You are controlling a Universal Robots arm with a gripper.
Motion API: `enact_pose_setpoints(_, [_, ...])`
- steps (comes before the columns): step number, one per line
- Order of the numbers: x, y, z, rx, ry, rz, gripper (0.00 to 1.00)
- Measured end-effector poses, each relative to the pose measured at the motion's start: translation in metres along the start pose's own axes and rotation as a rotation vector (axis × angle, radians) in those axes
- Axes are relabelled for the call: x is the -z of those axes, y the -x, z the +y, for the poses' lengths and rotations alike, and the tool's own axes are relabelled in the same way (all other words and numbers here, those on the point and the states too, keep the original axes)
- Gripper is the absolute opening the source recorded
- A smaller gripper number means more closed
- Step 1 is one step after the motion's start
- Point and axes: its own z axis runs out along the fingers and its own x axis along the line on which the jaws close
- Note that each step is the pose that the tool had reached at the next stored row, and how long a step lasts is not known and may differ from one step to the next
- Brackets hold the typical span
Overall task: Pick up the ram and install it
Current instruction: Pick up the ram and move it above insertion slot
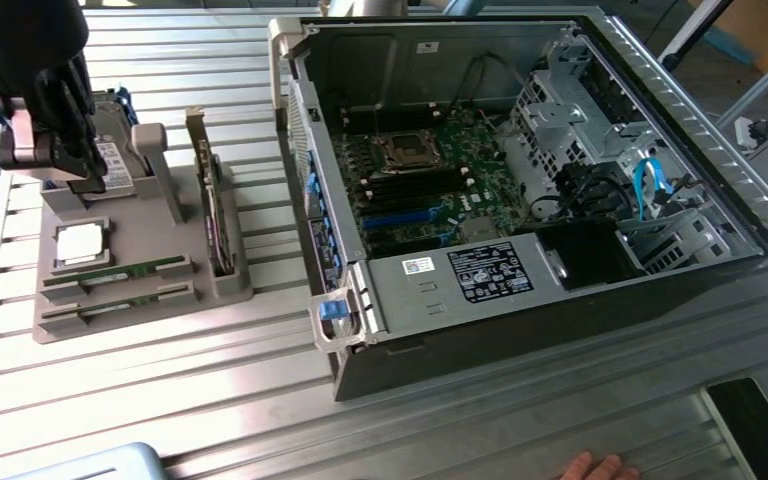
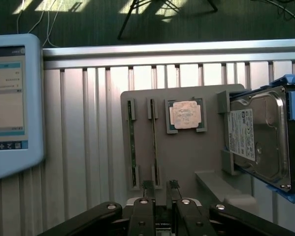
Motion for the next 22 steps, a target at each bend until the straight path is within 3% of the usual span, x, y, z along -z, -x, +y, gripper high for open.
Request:
enact_pose_setpoints(9, [-0.0028, 0.0, 0.0001, 0.003, -0.0013, -0.0001, 0.24])
enact_pose_setpoints(22, [-0.0179, -0.001, -0.0004, 0.012, -0.0015, 0.0001, 0.24])
